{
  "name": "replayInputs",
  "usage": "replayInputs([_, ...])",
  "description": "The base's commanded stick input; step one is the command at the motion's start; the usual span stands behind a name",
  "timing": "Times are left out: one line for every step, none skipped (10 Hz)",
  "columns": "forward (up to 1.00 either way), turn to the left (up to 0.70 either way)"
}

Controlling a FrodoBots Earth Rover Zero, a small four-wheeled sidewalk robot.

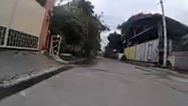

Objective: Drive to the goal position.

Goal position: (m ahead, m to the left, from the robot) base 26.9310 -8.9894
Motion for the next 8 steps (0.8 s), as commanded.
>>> replayInputs([0.70,-0.11])
replayInputs([0.70,0.00])
replayInputs([0.70,0.00])
replayInputs([0.70,0.00])
replayInputs([0.70,0.00])
replayInputs([0.70,-0.02])
replayInputs([0.70,-0.10])
replayInputs([0.70,-0.33])
